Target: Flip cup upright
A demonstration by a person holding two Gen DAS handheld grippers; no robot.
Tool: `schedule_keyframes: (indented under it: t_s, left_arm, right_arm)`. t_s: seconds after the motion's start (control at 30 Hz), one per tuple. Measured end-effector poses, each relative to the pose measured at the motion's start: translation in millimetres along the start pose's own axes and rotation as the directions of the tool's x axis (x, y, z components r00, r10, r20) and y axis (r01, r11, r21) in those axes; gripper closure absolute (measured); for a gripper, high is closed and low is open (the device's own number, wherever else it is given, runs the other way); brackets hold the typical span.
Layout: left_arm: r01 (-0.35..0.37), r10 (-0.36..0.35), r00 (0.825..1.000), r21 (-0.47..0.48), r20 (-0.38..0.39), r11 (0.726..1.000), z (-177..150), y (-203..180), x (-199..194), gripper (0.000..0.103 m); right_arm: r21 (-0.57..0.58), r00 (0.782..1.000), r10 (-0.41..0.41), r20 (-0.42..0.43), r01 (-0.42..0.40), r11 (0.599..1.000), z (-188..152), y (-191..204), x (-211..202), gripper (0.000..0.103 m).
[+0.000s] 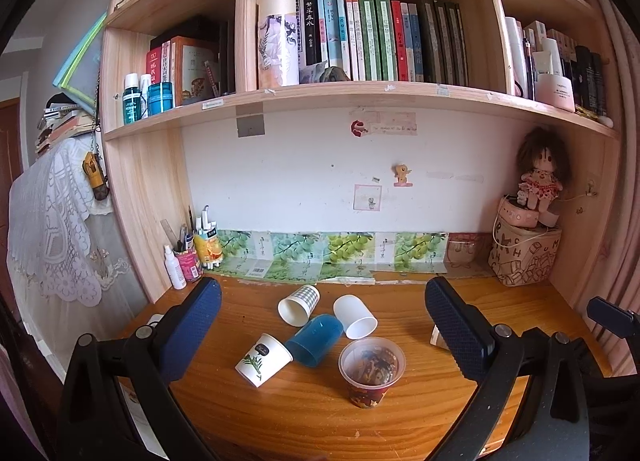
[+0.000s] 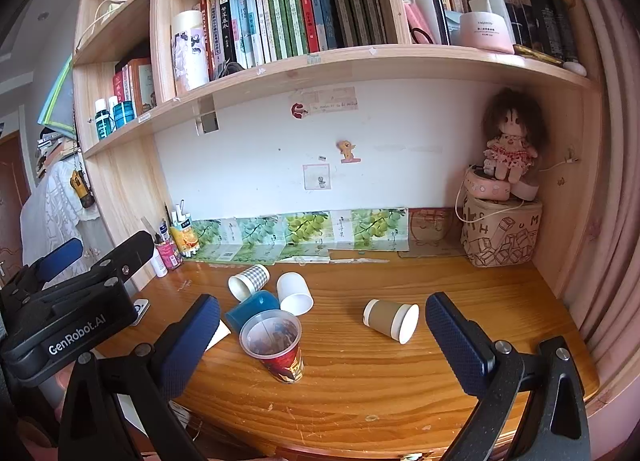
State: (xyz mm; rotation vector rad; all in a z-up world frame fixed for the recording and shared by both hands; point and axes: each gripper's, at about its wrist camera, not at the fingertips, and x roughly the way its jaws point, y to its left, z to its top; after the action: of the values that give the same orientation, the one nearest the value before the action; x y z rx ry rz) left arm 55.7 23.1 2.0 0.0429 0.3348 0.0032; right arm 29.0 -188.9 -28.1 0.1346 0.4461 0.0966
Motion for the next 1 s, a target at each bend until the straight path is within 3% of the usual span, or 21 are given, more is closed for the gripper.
schedule_keyframes:
  t_s: [1.0]
  left_arm:
    - [0.027,-0.027,0.999,0.014,-0.034,1.0,-5.9,-5.8,-2.9,0.001]
  right_arm:
    - [0.011,0.999,-0.014,-0.03,0.015,1.0,-7.5,-3.0,-5.1,0.0]
